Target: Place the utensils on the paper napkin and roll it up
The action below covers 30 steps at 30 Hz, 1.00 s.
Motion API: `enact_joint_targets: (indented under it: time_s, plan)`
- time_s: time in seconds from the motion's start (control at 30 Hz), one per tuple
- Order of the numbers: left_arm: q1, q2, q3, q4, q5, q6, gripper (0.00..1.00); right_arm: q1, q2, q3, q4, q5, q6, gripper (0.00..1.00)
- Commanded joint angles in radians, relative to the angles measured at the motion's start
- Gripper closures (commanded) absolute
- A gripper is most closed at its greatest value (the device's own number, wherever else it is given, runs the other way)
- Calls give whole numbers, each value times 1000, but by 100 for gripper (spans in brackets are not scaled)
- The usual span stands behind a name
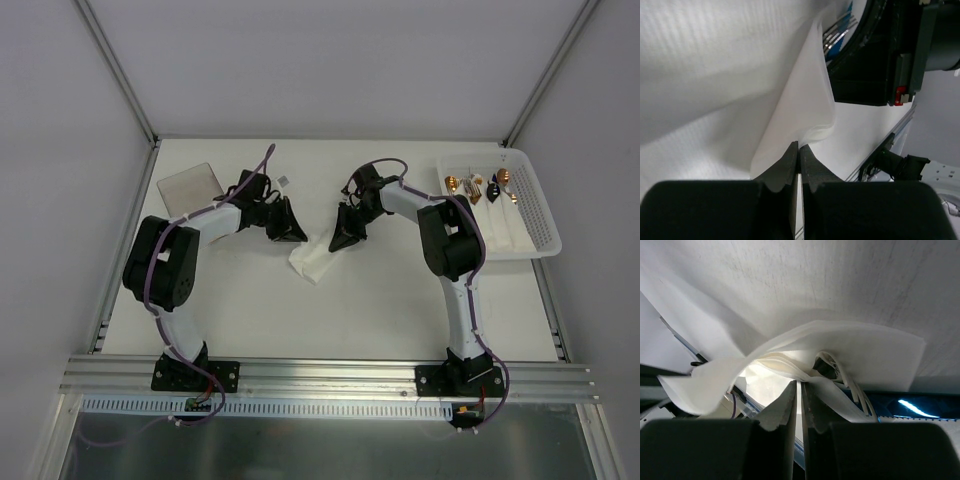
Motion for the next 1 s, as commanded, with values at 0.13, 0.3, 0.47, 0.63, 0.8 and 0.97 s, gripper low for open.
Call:
enact_joint_targets:
  time_s: [0.13,0.3,0.47,0.63,0.8,0.97]
  plan:
    - [-104,45,5,52,59,-53,100,6,27,18,-16,101,-27,89]
    - [-139,100,-1,56,53,-74,100,4,22,15,-18,101,-29,89]
    - [-141,140,-32,55,47,-88,100,1,14,13,-16,98,-26,89]
    - [-141,167,-55,27,2,-105,100,-3,2,13,-18,92,-30,89]
    - [-140,181,-61,-6,-38,-119,100,-5,-18,34,-58,75,-84,87]
    - [-141,192,-46,-31,-64,-119,100,-19,-76,19,-88,88,-153,83]
